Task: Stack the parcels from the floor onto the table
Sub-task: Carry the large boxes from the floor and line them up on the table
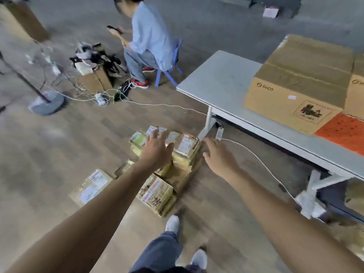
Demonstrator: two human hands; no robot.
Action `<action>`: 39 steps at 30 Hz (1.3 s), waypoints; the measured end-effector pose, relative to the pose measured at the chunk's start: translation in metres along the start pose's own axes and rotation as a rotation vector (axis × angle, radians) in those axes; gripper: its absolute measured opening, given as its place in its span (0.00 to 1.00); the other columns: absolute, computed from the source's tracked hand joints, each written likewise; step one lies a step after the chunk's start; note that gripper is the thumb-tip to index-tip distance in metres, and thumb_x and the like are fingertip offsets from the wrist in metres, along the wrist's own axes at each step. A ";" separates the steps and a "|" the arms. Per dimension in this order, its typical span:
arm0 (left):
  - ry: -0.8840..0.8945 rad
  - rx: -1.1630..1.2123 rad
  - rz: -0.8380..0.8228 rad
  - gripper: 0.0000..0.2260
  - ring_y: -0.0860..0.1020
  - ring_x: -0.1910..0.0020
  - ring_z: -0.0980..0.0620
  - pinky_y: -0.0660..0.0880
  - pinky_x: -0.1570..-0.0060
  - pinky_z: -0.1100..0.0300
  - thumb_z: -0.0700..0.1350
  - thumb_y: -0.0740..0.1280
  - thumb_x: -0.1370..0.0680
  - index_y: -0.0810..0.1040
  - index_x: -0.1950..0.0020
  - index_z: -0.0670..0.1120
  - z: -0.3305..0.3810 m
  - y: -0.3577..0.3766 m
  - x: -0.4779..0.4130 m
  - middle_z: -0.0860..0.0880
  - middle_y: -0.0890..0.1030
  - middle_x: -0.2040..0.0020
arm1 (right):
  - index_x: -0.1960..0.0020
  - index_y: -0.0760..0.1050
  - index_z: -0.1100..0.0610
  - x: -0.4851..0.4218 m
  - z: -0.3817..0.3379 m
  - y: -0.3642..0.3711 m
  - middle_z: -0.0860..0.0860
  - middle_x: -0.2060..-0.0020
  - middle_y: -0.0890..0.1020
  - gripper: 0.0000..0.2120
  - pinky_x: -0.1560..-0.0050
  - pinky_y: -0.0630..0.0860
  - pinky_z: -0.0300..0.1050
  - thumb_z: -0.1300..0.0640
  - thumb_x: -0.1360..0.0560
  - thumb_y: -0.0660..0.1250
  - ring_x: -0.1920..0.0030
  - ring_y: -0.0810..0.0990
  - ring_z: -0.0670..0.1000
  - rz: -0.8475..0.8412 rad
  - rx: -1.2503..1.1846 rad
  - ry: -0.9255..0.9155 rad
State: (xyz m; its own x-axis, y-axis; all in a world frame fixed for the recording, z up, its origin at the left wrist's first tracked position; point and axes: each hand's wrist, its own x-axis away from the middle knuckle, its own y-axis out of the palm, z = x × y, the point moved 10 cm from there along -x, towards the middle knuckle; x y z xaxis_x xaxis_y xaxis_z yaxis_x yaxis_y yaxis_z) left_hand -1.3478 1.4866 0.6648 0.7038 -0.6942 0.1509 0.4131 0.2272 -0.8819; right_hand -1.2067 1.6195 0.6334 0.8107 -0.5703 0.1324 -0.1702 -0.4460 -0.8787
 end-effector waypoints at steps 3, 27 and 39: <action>-0.108 0.007 0.009 0.25 0.59 0.27 0.37 0.61 0.30 0.44 0.51 0.61 0.20 0.62 0.25 0.46 -0.060 -0.019 0.030 0.40 0.59 0.24 | 0.27 0.63 0.52 -0.001 -0.057 0.035 0.54 0.33 0.71 0.22 0.44 0.73 0.50 0.55 0.20 0.60 0.38 0.74 0.57 -0.038 0.060 -0.094; -0.443 0.083 -0.142 0.24 0.57 0.26 0.40 0.60 0.30 0.46 0.51 0.59 0.19 0.61 0.24 0.46 -0.613 -0.068 0.062 0.40 0.59 0.25 | 0.27 0.64 0.51 -0.081 -0.444 0.411 0.52 0.32 0.70 0.20 0.46 0.76 0.53 0.56 0.19 0.58 0.38 0.74 0.56 -0.412 0.103 -0.215; -0.402 -0.136 -0.350 0.24 0.59 0.28 0.43 0.67 0.36 0.47 0.47 0.59 0.21 0.59 0.26 0.46 -0.775 0.156 -0.044 0.45 0.61 0.27 | 0.28 0.63 0.51 -0.157 -0.339 0.672 0.52 0.34 0.70 0.20 0.45 0.74 0.50 0.53 0.19 0.59 0.38 0.73 0.53 -0.559 0.071 -0.058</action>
State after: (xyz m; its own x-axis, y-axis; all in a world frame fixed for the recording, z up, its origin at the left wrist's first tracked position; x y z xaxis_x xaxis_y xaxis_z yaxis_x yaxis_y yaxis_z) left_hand -1.7622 1.0230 0.1745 0.7142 -0.3905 0.5809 0.6025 -0.0794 -0.7942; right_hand -1.6382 1.1754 0.1780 0.7963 -0.2207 0.5632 0.3304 -0.6211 -0.7106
